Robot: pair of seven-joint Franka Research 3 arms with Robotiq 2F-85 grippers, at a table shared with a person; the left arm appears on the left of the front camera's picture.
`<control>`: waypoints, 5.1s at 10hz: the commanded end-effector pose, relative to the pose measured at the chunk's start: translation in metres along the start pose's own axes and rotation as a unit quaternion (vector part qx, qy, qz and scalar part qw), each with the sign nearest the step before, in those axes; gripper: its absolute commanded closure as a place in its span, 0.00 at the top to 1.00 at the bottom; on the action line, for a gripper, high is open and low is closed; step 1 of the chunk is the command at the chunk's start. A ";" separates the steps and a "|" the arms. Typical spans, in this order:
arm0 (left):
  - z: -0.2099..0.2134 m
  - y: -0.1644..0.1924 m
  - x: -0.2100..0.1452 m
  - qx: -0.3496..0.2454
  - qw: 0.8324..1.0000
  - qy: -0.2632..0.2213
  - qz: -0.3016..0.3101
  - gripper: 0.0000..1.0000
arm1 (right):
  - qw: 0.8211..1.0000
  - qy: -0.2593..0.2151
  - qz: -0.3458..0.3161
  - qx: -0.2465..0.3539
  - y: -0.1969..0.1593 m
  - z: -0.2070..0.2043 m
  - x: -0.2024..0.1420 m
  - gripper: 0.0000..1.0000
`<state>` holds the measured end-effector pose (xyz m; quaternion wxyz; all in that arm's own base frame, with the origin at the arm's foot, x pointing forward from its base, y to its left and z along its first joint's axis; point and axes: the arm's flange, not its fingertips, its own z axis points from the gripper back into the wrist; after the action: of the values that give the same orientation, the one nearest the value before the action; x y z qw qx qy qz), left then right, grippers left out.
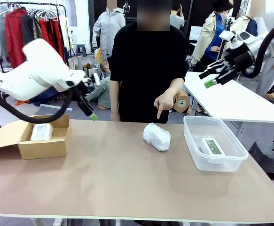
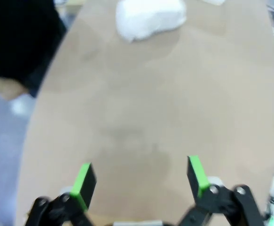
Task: Separate and place wrapped and unwrapped clocks.
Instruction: Pick up the Digital clock indicated by the person.
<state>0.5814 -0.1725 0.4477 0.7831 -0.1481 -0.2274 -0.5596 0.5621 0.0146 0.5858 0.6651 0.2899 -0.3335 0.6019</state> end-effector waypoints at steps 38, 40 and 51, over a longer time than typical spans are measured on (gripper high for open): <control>-0.205 -0.071 0.267 0.208 0.710 0.100 0.666 1.00 | 1.000 0.003 0.002 -0.001 0.001 0.001 0.001 1.00; -0.216 -0.077 0.275 0.184 0.658 0.081 0.726 1.00 | 1.000 0.003 0.002 -0.001 0.001 0.001 0.001 1.00; -0.274 -0.068 0.267 0.145 0.631 0.100 0.756 1.00 | 1.000 0.003 0.002 -0.001 0.001 0.001 0.001 1.00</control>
<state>0.6216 -0.5287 0.3456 0.9645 -0.0923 -0.0432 0.2436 0.5621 0.0146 0.5858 0.6651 0.2899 -0.3336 0.6019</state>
